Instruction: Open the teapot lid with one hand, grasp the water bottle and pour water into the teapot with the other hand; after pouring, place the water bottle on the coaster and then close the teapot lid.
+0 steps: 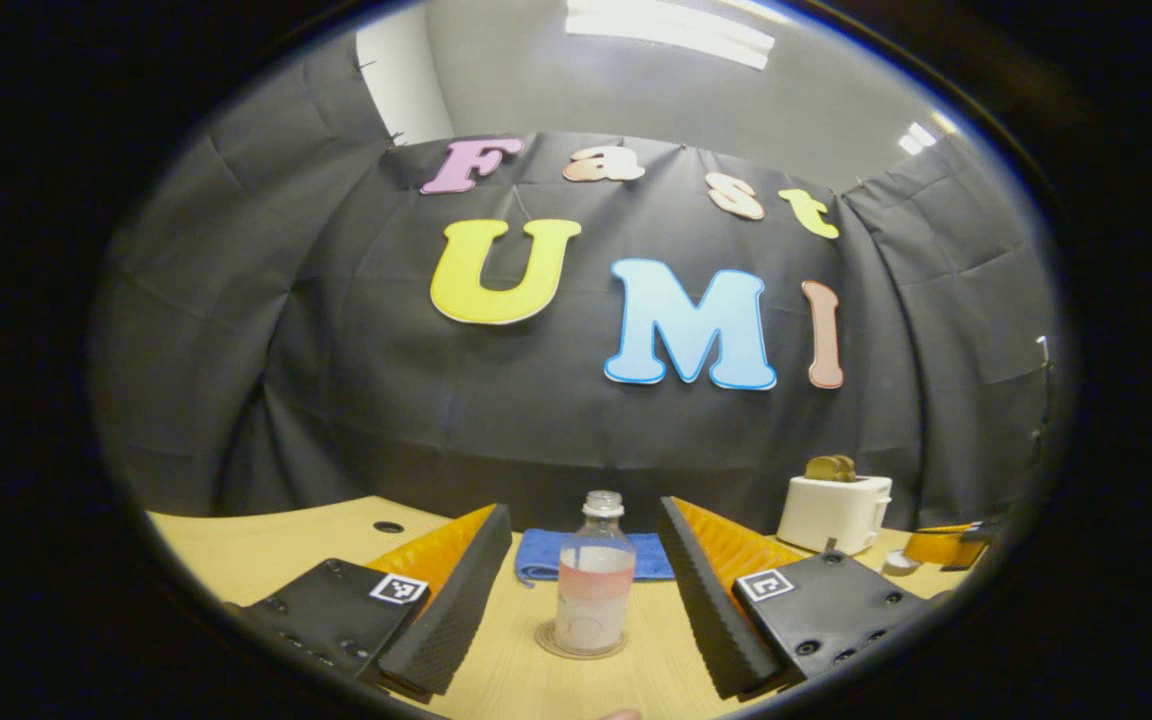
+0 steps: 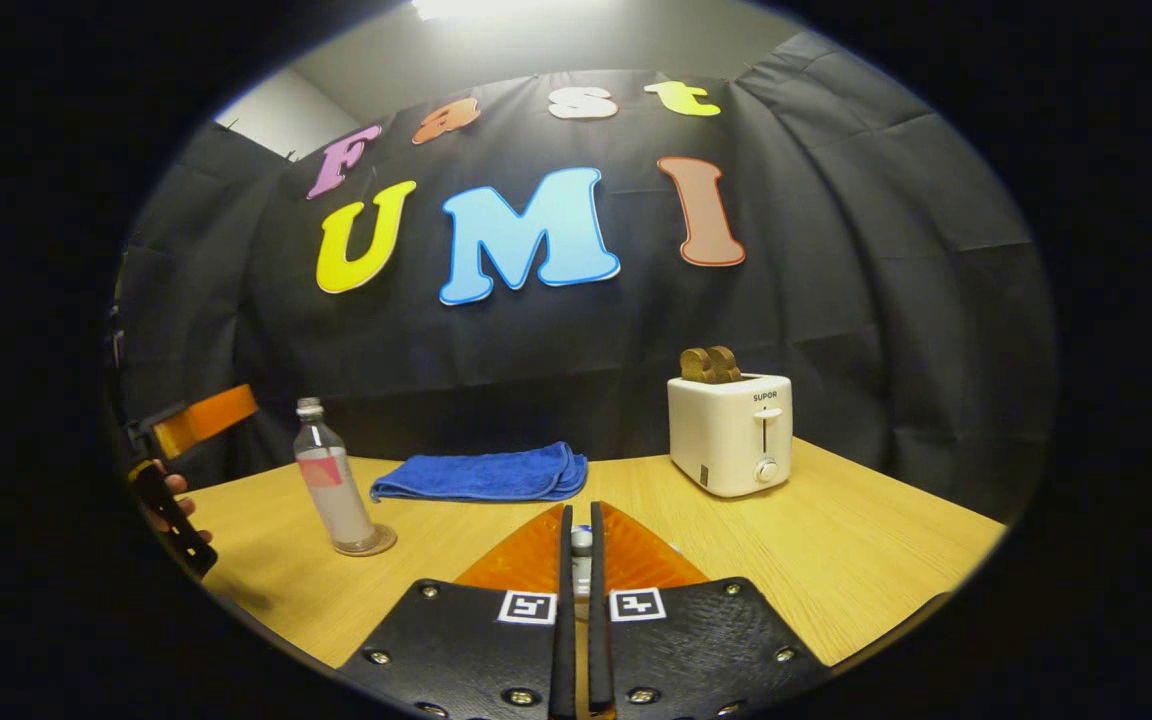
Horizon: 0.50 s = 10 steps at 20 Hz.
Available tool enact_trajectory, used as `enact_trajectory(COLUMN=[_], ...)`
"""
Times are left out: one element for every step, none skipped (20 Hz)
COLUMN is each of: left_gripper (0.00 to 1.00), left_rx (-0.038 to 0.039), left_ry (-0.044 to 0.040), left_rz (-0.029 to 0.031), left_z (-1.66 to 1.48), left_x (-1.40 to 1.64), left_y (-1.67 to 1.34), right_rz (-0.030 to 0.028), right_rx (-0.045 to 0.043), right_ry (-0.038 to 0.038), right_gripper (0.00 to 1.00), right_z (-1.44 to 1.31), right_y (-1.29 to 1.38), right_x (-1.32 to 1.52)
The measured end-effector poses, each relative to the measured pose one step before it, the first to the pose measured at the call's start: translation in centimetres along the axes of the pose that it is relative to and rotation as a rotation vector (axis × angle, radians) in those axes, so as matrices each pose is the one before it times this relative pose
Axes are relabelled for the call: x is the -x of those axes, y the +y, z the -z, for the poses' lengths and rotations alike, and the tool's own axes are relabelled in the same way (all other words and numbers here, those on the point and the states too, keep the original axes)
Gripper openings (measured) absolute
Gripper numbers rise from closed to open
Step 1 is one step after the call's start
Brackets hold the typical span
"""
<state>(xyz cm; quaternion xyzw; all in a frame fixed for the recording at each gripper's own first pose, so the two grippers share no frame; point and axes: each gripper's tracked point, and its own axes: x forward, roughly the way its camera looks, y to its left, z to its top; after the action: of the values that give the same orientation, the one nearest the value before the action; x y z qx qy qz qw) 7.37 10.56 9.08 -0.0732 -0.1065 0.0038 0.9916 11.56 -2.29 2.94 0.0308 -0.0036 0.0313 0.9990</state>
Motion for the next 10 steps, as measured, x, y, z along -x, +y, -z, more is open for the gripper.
enact_trajectory(left_gripper=[1.00,1.00,1.00,1.00,1.00,1.00,1.00,1.00,1.00,1.00], left_rx=[-0.01026,-0.00131,0.01068,0.01718,0.01433,0.00866,-0.00273,-0.01104,-0.01499,0.00323], left_ry=[-0.00286,0.00400,0.01765,0.02768,0.03506,0.02687,0.01299,0.00258,0.01143,0.01163], left_rz=[-0.00050,-0.00056,0.00648,0.00729,0.00542,0.00180,-0.00634,-0.01104,-0.01364,-0.01022], left_z=[-0.109,0.098,0.207,0.684,0.957,0.838,0.590,0.210,0.470,0.308], left_x=[0.565,0.077,0.336,0.369,0.470,0.507,0.347,0.299,0.393,0.485], left_y=[0.124,0.081,-0.146,-0.287,-0.155,-0.048,0.127,0.300,0.313,0.172], right_rz=[0.01394,0.00257,0.00615,0.00607,0.00493,-0.00464,-0.00092,-0.00168,-0.00076,0.00176], right_rx=[0.02083,0.01058,0.01450,0.01297,0.00742,-0.00662,-0.00706,-0.00046,0.00451,0.00504], right_ry=[-0.00215,-0.00722,0.00145,0.00302,0.01515,0.00696,0.00161,0.00047,0.00328,0.00337], right_gripper=[0.05,0.05,0.05,0.05,0.05,0.05,0.05,0.05,0.05,0.05], right_z=[-0.003,-0.005,0.131,0.238,0.524,0.234,0.043,0.035,0.204,0.115], right_y=[-0.284,-0.057,-0.070,-0.054,-0.129,0.146,0.107,0.109,0.071,0.031], right_x=[-0.695,-0.601,-0.521,-0.496,-0.495,-0.287,-0.204,-0.159,-0.217,-0.265])
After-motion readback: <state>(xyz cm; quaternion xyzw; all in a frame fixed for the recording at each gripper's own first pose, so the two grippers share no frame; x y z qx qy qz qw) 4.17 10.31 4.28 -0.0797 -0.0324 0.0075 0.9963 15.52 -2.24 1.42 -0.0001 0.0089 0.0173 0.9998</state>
